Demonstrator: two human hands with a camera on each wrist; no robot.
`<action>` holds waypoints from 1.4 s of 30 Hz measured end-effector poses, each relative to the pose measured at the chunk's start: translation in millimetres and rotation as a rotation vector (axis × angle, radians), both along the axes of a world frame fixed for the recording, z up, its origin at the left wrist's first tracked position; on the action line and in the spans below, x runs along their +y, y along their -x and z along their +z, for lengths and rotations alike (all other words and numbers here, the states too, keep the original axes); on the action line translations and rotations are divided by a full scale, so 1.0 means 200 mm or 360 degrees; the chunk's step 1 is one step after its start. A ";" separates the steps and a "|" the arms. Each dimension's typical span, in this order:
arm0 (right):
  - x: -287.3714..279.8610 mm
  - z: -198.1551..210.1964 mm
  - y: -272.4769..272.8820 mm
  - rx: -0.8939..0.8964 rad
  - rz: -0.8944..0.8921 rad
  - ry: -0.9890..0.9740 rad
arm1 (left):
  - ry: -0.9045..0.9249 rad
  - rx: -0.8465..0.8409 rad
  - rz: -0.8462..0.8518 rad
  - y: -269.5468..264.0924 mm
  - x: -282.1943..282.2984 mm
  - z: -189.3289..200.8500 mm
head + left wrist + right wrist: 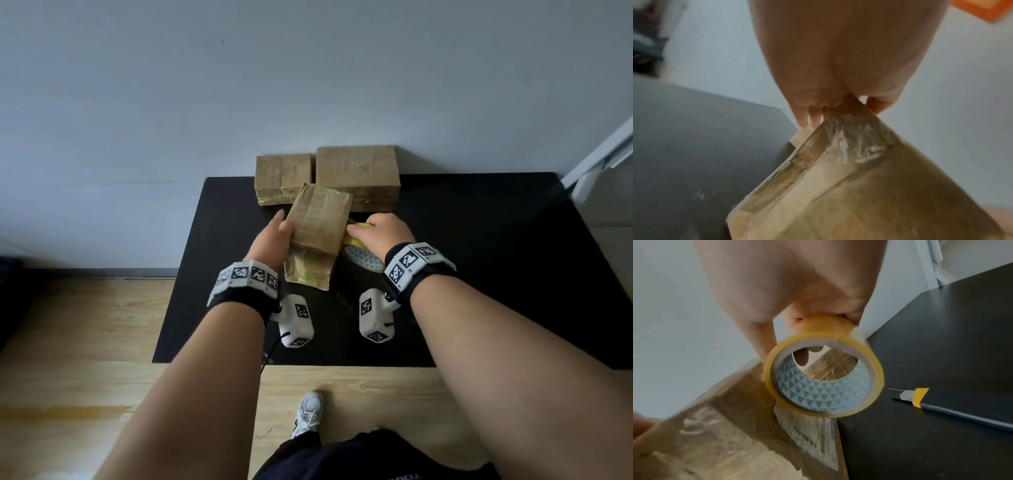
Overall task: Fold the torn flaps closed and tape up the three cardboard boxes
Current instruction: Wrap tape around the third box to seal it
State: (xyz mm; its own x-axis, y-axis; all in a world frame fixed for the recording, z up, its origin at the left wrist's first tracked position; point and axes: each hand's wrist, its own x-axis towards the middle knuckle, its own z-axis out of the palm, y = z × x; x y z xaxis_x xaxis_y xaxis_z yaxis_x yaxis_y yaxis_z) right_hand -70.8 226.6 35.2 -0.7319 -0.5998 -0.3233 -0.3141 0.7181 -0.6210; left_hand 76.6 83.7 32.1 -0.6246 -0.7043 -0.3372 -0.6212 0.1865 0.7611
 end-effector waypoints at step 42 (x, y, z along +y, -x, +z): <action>-0.08 -0.14 0.02 0.0116 0.0083 0.0127 | 0.1403 -0.0292 -0.0642 0.06 0.19 -0.07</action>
State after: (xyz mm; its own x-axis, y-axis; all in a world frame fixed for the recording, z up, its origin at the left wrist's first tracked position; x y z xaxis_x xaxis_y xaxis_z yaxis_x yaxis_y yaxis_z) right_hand -74.5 210.9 7.8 -0.7188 -0.6595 -0.2199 -0.3964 0.6487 -0.6497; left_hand 65.2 121.3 18.6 -0.8637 -0.4958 0.0903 -0.4810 0.8645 0.1459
